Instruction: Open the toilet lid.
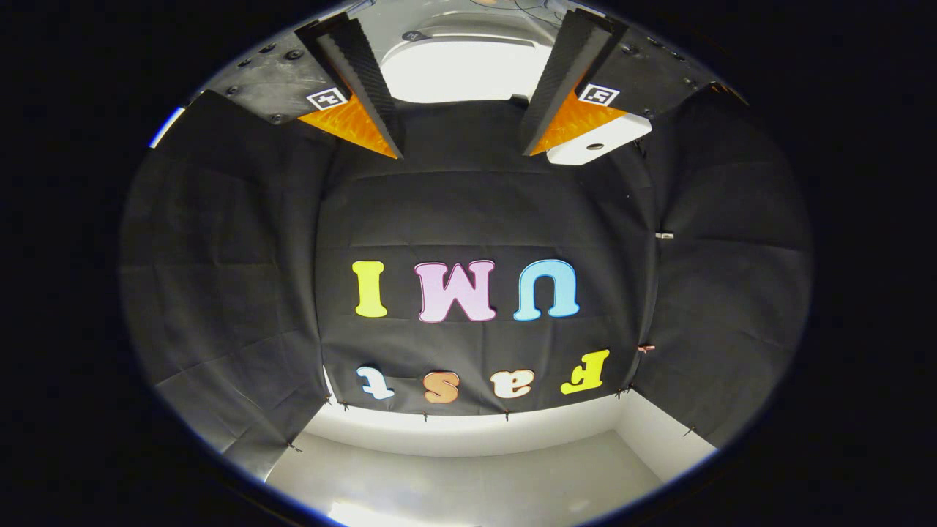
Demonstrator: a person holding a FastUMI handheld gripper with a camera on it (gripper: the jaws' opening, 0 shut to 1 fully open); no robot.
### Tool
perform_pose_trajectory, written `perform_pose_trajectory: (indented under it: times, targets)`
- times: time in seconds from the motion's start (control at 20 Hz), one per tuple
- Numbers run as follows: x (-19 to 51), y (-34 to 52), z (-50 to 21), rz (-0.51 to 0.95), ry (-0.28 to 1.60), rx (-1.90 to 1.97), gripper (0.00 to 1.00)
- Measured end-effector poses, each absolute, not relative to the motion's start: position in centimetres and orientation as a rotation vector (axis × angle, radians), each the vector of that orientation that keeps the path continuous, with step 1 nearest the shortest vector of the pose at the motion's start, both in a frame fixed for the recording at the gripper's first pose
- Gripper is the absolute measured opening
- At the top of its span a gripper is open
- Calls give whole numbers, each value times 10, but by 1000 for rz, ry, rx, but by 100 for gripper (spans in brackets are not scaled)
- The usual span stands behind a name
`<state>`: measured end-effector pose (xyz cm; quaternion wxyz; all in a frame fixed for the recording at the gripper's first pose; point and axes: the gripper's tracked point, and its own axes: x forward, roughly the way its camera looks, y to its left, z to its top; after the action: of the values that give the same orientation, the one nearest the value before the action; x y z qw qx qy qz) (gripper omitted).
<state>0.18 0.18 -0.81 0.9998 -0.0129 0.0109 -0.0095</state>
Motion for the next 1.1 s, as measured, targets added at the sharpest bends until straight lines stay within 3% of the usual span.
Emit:
perform_pose_trajectory:
  times: [0.6, 1.1]
  targets:
    - [28, -62, -59, -64, 84, 208, 98]
    - [68, -149, -217, -159, 362, 604, 99]
